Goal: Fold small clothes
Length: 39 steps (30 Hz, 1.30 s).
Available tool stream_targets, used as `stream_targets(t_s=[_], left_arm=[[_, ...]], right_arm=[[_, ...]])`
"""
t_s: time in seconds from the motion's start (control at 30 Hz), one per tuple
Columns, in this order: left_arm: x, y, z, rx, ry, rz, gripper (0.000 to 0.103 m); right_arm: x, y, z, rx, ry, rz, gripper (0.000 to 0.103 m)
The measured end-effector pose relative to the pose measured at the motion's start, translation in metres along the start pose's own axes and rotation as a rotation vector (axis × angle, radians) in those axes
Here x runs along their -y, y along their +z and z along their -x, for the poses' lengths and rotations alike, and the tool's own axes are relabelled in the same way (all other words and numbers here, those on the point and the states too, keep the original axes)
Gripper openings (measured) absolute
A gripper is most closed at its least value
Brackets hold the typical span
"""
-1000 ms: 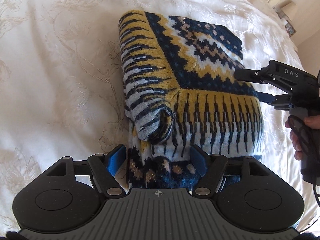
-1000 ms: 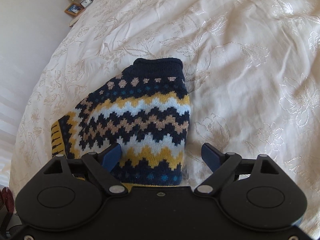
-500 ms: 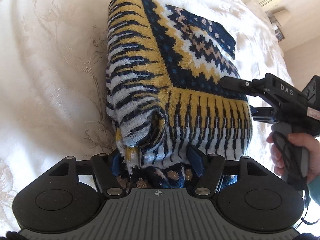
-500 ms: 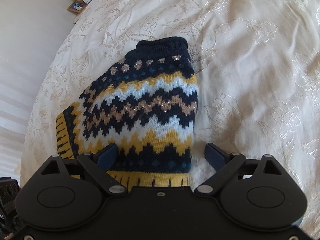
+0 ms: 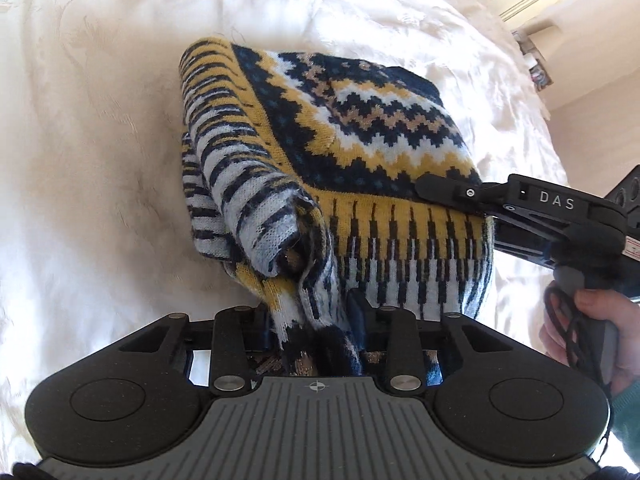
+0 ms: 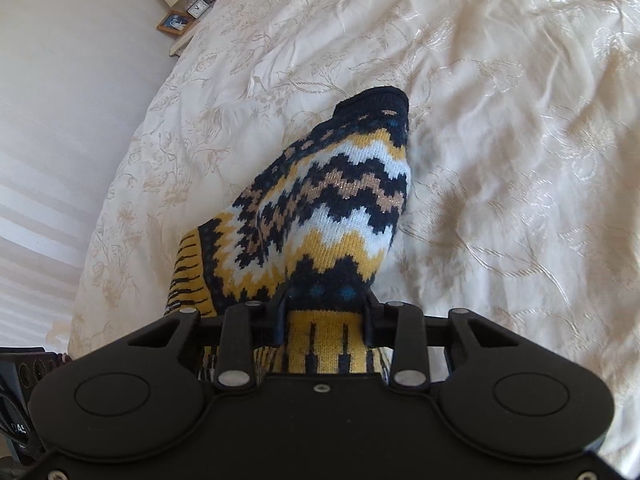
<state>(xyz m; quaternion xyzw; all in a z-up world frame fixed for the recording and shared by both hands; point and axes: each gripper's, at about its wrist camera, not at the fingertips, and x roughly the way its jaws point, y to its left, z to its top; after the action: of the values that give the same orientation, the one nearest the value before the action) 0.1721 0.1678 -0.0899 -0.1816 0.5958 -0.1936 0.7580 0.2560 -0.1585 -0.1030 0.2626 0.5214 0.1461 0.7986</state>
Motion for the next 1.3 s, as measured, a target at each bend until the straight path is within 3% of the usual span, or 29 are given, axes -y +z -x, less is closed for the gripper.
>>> stream_targets(t_s=[0.3, 0.37, 0.43, 0.53, 0.63, 0.73, 0.93, 1.13, 1.3], left_arm=[[0.025, -0.050, -0.003, -0.079, -0.004, -0.022, 0.033], [0.026, -0.057, -0.008, -0.094, 0.043, -0.030, 0.034], [0.025, -0.059, -0.013, -0.092, 0.132, -0.042, 0.034], [0.019, -0.055, -0.006, -0.058, 0.201, -0.042, 0.035], [0.022, -0.047, 0.010, -0.008, 0.247, -0.044, 0.035], [0.038, -0.045, 0.032, 0.076, 0.298, -0.117, 0.035], [0.073, -0.027, 0.054, 0.215, 0.293, -0.208, 0.035], [0.068, 0.010, 0.029, 0.237, 0.326, -0.210, 0.035], [0.044, 0.019, -0.001, 0.148, 0.421, -0.163, 0.035]], right_arm=[[0.040, -0.071, 0.063, -0.103, -0.044, 0.013, 0.046], [0.050, -0.086, 0.069, -0.123, -0.074, 0.022, 0.053], [0.055, -0.098, 0.072, -0.129, -0.136, 0.038, 0.066], [0.062, -0.109, 0.083, -0.100, -0.140, 0.036, 0.071], [0.065, -0.116, 0.095, -0.062, -0.142, 0.046, 0.076], [0.064, -0.118, 0.104, -0.020, -0.163, 0.079, 0.077], [0.064, -0.113, 0.112, 0.068, -0.171, 0.074, 0.080], [0.063, -0.103, 0.110, 0.099, -0.191, 0.055, 0.081], [0.060, -0.094, 0.105, 0.114, -0.216, 0.058, 0.084]])
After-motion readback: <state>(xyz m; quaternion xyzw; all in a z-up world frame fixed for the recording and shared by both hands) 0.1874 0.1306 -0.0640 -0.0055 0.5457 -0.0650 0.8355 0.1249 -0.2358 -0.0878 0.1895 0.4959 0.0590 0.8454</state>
